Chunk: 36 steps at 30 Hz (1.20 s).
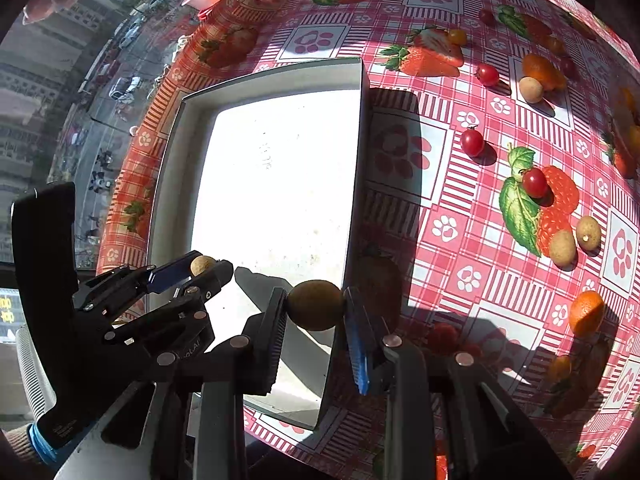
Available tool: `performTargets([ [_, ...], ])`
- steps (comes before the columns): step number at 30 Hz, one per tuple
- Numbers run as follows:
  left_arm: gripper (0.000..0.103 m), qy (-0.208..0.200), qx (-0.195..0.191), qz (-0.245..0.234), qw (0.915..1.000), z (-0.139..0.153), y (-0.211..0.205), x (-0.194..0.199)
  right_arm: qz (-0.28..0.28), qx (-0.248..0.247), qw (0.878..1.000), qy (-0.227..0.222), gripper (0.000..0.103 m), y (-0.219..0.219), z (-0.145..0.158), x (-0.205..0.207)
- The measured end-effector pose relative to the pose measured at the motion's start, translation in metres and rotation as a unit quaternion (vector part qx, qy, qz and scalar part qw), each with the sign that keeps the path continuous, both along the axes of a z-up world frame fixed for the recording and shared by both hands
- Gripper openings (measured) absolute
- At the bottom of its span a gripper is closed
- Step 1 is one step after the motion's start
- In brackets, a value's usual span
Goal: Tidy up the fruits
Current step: 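Carry both longans over the white tray and open both tools to drop them, then withdraw both open tools from the tray back toward the fruits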
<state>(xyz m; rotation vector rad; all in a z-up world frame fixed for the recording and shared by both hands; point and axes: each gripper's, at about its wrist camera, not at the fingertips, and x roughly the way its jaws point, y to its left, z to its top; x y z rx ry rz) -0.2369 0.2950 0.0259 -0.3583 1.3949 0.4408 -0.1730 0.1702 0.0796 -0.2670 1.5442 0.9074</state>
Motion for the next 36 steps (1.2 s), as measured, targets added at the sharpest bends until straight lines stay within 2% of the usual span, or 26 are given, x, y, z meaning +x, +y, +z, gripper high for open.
performTargets([
  [10,0.03,0.0,-0.009,-0.01,0.9999,-0.02,0.01,-0.009,0.044,-0.041,0.998,0.011,0.032,0.037,-0.033,-0.022],
  [11,0.038,0.003,-0.004,-0.009,0.9999,-0.021,0.011,-0.009,0.042,-0.043,0.998,0.014,0.033,0.038,-0.035,-0.021],
  [12,0.058,0.008,0.007,-0.005,0.9999,-0.021,0.012,-0.009,0.039,-0.046,0.998,0.013,0.034,0.04,-0.038,-0.02],
  [14,0.078,0.003,0.031,0.016,0.9994,-0.017,0.02,-0.015,0.032,-0.046,0.998,0.015,0.041,0.038,-0.037,-0.016],
  [16,0.078,-0.017,0.018,0.032,0.9992,-0.011,0.028,-0.019,0.018,-0.036,0.999,0.017,0.07,0.033,-0.031,-0.011],
  [18,0.078,-0.027,0.004,0.044,0.9987,-0.004,0.034,-0.021,0.006,-0.021,1.0,0.012,0.079,0.031,-0.022,-0.006],
  [23,0.078,-0.058,0.029,0.052,0.9965,0.02,0.027,-0.011,-0.016,-0.014,0.999,-0.031,0.082,0.022,0.004,-0.006],
  [27,0.078,-0.07,0.045,0.043,0.9956,0.033,0.024,0.002,-0.059,-0.031,0.996,-0.062,0.083,0.001,0.008,0.001],
  [31,0.078,-0.088,0.058,0.054,0.993,0.051,0.017,0.021,-0.122,-0.051,0.989,-0.06,0.083,-0.034,0.01,0.018],
  [36,0.078,-0.134,0.066,0.072,0.9862,0.084,-0.002,0.047,-0.155,-0.095,0.981,-0.061,0.083,-0.061,-0.003,0.027],
])
